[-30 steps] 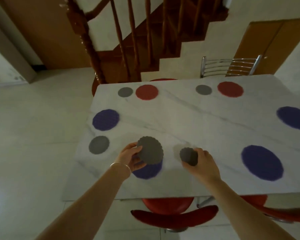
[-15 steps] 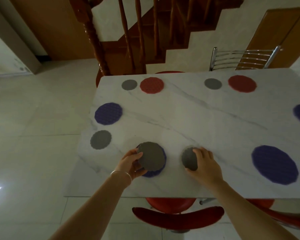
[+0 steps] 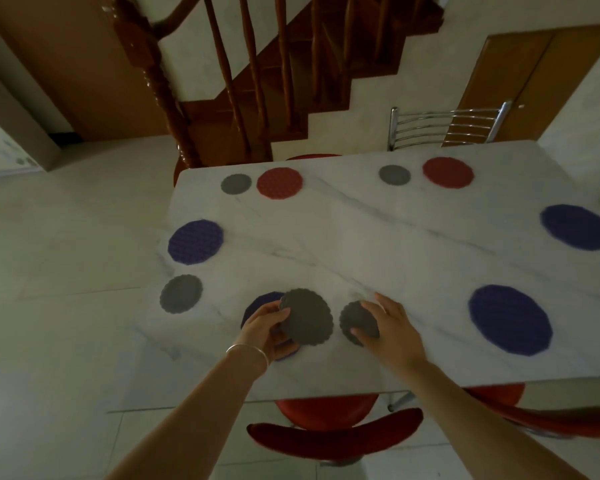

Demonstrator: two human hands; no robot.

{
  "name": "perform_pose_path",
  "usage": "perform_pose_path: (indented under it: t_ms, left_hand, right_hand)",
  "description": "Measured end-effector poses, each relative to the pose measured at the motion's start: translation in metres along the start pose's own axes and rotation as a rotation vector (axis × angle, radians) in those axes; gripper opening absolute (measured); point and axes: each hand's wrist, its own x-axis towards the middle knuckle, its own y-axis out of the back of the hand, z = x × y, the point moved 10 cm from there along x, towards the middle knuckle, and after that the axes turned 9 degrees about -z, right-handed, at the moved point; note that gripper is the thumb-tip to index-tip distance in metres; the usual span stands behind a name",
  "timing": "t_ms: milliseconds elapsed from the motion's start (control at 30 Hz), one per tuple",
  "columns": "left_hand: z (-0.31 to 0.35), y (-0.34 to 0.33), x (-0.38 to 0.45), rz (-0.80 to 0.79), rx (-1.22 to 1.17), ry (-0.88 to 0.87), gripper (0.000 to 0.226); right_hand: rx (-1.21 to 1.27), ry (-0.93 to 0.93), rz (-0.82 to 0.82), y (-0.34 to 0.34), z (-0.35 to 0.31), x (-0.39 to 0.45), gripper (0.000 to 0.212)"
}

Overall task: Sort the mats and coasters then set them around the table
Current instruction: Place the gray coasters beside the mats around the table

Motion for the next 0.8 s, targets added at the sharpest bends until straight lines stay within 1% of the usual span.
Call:
perform_pose_path:
  t_ms: [100,167,200,300,367,500,633,733,800]
  left_hand:
    - [0.0,-0.05,0.008,-0.082,0.051,0.002,0.01]
    - [-0.001,-0.092,0.013,-0.145,0.102,0.013,0.01]
    - [-0.002,-0.114,0.015,-0.172,0.124,0.015,0.012]
    - [-0.006,-0.182,0.018,-0.242,0.169,0.002,0.014]
    - [-0.011,-0.225,0.019,-0.287,0.206,-0.009,0.012]
    - [-0.033,-0.297,0.028,-0.321,0.241,-0.019,0.013]
    - [-0.066,-0.358,0.044,-0.276,0.228,-0.053,0.015]
    - [-0.094,-0.401,0.053,-0.23,0.211,-0.04,0.015]
    - [-0.107,-0.427,0.058,-0.204,0.208,-0.045,0.013]
  right_hand:
    - [0.18,0.072,0.142,0.048,-0.01,-0.017,0.047]
    - [0.249,0.094,0.174,0.08,-0.012,-0.028,0.05]
    - [0.241,0.106,0.163,0.095,-0.012,-0.031,0.057]
    - [0.145,0.112,0.127,0.136,0.002,-0.04,0.092]
    - [0.138,0.071,0.13,0.161,0.027,-0.045,0.103]
    - [0.188,0.034,0.16,0.203,0.091,-0.053,0.097]
    - [0.153,0.066,0.112,0.227,0.157,-0.058,0.096]
    - [0.139,0.066,0.072,0.247,0.206,-0.063,0.099]
    - [0.099,0.09,0.04,0.256,0.231,-0.065,0.098]
